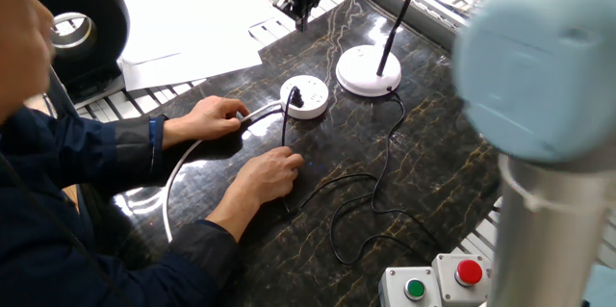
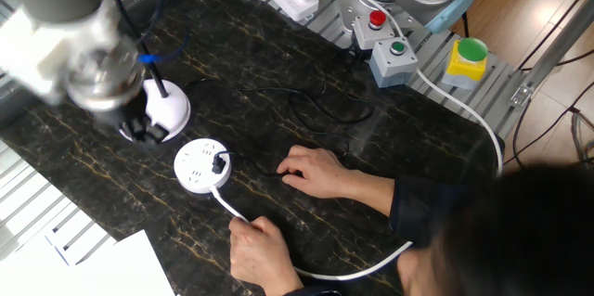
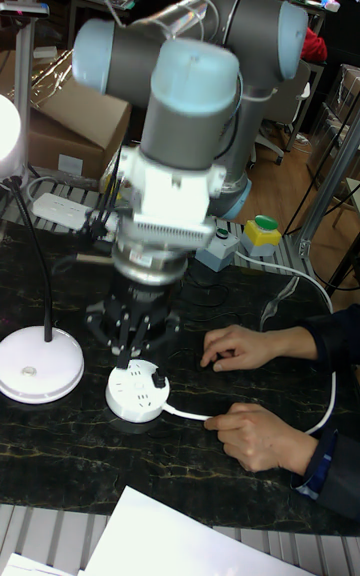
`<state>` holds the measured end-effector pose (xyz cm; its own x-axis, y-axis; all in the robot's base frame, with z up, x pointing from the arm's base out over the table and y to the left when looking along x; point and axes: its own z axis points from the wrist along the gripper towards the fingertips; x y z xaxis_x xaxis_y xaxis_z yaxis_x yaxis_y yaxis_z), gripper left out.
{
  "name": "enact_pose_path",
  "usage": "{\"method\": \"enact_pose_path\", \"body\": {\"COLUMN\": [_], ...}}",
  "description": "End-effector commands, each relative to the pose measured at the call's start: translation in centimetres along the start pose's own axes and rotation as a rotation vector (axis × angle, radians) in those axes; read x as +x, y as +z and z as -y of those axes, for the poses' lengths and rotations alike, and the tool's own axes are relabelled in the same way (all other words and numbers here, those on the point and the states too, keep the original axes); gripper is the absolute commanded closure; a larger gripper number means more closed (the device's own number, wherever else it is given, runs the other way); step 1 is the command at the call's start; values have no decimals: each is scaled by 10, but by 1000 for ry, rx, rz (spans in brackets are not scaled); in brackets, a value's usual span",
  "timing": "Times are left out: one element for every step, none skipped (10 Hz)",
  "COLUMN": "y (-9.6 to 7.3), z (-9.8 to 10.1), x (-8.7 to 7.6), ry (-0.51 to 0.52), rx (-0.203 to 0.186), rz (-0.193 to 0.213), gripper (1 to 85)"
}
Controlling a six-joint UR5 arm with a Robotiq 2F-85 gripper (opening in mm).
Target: Plug in the power cord of the desk lamp, turn on the socket, and light up the desk lamp
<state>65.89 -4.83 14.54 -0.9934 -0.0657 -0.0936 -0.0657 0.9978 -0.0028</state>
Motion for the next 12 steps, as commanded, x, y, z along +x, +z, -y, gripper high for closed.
{"method": "enact_pose_path", "body": {"y": [-17, -15, -15, -15, -15, -15, -15, -14, -13, -13, -13, -13], "z": [-14, -14, -16, -15, -15, -13, -14, -15, -16, -17, -16, -16], "x": [18, 23, 21, 19, 18, 17, 15, 13, 12, 12, 13, 13], "ry": [70, 75, 75, 73, 71, 67, 62, 58, 54, 52, 45, 42], "rx": [-36, -25, -26, -26, -29, -27, -31, -37, -45, -49, -48, -45], "rz": [36, 17, 23, 32, 36, 39, 40, 41, 43, 43, 38, 37], "gripper": [843, 843, 843, 843, 843, 843, 843, 843, 843, 843, 843, 843]}}
